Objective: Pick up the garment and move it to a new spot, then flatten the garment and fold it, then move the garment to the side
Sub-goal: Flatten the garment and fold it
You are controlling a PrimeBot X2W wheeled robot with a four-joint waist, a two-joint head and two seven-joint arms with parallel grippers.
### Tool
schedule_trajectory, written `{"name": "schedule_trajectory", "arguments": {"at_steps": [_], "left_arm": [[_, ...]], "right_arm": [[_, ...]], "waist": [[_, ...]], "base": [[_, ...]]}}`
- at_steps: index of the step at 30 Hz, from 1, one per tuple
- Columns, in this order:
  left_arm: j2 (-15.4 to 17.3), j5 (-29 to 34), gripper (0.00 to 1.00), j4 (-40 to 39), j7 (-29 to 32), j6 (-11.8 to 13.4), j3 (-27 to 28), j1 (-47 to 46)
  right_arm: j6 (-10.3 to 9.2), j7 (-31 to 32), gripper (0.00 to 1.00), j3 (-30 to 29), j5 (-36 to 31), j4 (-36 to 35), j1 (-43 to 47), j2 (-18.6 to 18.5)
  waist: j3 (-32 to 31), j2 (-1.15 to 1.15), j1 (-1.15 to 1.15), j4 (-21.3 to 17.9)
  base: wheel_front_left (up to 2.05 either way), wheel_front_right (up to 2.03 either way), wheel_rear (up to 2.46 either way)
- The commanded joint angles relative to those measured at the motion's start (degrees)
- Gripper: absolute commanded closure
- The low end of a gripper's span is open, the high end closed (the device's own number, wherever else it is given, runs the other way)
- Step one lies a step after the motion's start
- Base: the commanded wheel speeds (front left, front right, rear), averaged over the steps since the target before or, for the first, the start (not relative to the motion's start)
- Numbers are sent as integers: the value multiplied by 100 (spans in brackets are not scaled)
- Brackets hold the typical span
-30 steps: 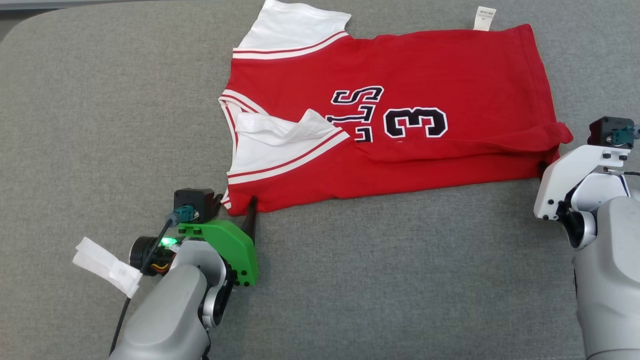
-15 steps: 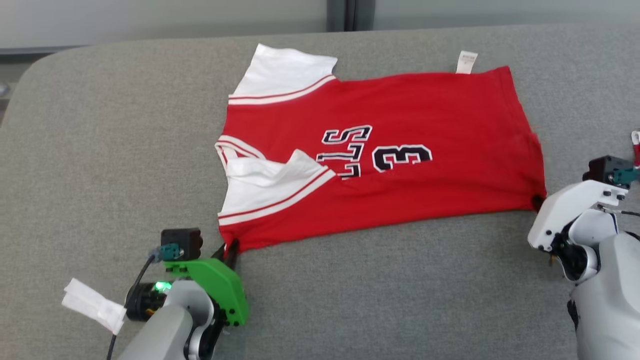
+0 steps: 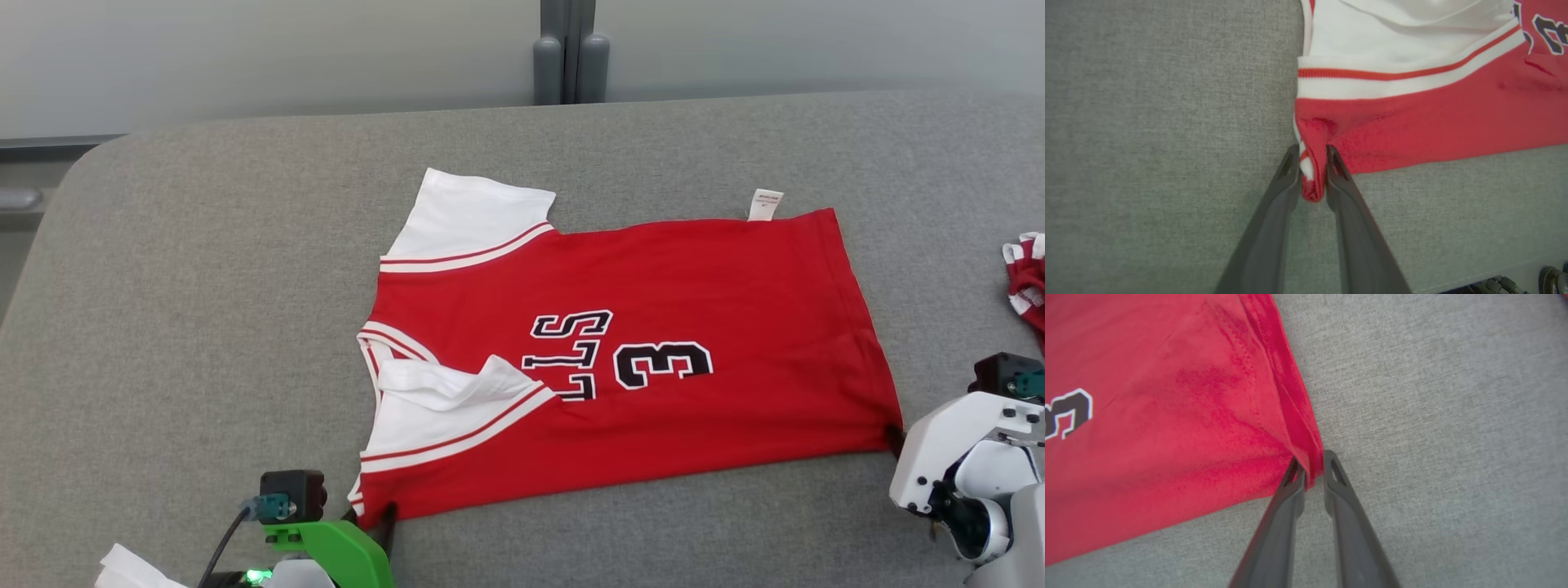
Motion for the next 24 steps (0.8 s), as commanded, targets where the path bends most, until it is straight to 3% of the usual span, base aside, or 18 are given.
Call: {"name": "schedule_trajectory", "arguments": {"at_steps": [1, 5, 12, 24], "left_arm": [[90, -47, 0, -33, 71, 92, 9, 121], [260, 55, 0, -228, 159, 289, 78, 72], [446, 245, 0, -502, 133, 331, 253, -633], [-5, 531, 0, 281, 158, -74, 136, -2693]], "right_arm": [[-11, 39, 0, -67, -135, -118, 73, -42], [-11, 96, 0, -194, -515, -457, 138, -99], [-10, 78, 0, -195, -828, -958, -298, -118], [-11, -42, 0, 395, -692, -891, -1595, 105]], "waist": [[20, 0, 0, 7], [80, 0, 0, 39], [219, 0, 0, 32], [843, 0, 0, -356]], "base": [[0, 0, 0], [0, 0, 0], [0, 0, 0], [0, 0, 0]]}}
